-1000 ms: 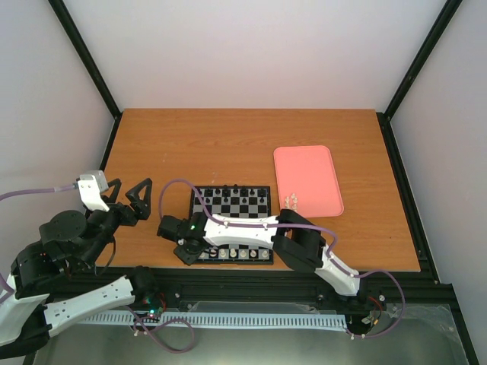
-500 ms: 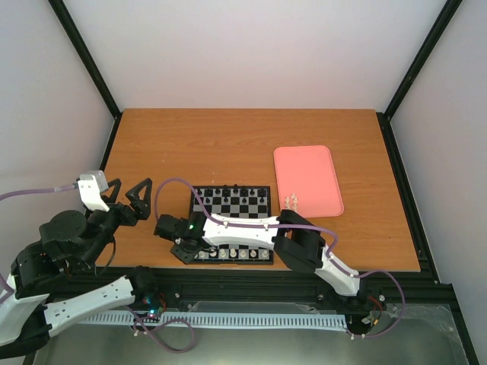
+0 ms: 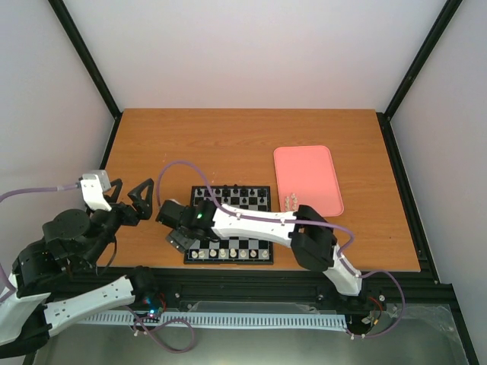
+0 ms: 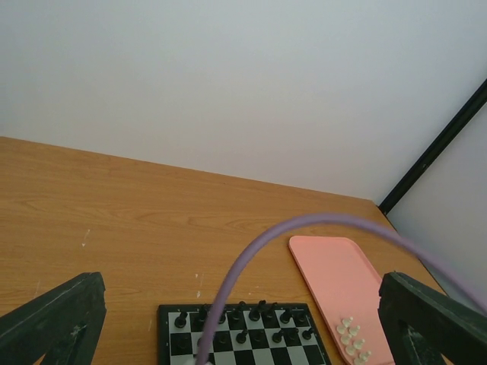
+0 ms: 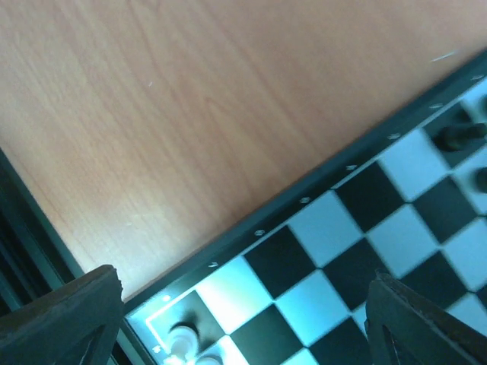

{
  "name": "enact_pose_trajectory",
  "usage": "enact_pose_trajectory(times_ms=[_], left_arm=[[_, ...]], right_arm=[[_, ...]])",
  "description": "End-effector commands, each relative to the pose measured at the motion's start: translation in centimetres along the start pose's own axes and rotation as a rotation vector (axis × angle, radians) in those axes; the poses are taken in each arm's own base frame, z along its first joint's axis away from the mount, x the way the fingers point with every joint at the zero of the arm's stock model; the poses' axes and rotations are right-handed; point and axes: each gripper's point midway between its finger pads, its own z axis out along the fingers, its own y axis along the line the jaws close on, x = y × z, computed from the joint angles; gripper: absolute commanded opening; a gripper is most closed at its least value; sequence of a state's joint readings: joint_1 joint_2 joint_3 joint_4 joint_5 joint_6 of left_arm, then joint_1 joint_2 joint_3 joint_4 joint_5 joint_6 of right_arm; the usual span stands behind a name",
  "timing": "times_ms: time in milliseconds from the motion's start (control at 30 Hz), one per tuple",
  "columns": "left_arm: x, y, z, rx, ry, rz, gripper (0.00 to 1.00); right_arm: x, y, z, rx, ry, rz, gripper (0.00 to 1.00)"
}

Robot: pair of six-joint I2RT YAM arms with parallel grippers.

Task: Set up the chess pieces on the board
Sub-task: Pick up the chess piece from the storage box.

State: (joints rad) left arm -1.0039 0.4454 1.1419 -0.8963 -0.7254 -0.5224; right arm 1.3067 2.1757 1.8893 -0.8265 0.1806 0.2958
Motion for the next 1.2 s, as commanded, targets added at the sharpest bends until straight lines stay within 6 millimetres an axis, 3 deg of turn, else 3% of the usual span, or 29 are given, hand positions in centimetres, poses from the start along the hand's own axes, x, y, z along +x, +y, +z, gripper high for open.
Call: enact_pose_trajectory(times_ms=[0, 133, 367, 500, 600, 800, 900, 933, 1033, 1167], left_arm=[[-0.3, 0.1, 0.0, -0.016, 0.007, 0.035, 1.00], [0.6, -0.3, 0.8, -0.028, 0.036, 0.047, 1.00], [5.3, -0.7, 4.0, -0.100, 0.135, 0.089, 1.00], [7.0, -0.3, 4.8, -0.127, 0.155, 0.098, 1.00], [8.4, -0.4, 5.5, -0.133, 0.173, 0.096, 1.00], [11.2, -0.2, 7.4, -0.198, 0.214, 0.136, 1.00], [12.2, -0.3, 8.2, -0.204, 0.215, 0.134, 1.00], [12.5, -0.2, 8.4, -0.208, 0.214, 0.133, 1.00], [13.2, 0.0, 8.8, -0.225, 0.211, 0.137, 1.00], [13.7, 0.3, 9.2, -0.254, 0.219, 0.172, 1.00]], right_arm=[[-2.2, -4.1, -3.6, 0.093, -0.108, 0.068, 1.00], [-0.8, -9.6, -5.7, 0.160, -0.137, 0.190, 1.00], [3.9, -20.0, -10.3, 0.342, -0.186, 0.393, 1.00], [7.1, -24.2, -12.6, 0.434, -0.183, 0.481, 0.97], [9.9, -26.9, -13.2, 0.479, -0.150, 0.556, 0.91], [15.3, -30.4, -11.6, 0.530, -0.032, 0.662, 0.79], [18.0, -31.4, -9.9, 0.532, 0.032, 0.709, 0.59], [18.6, -31.7, -9.5, 0.526, 0.043, 0.725, 0.51], [19.8, -32.4, -8.6, 0.509, 0.066, 0.751, 0.43], [20.6, -32.5, -7.7, 0.475, 0.084, 0.756, 0.42]])
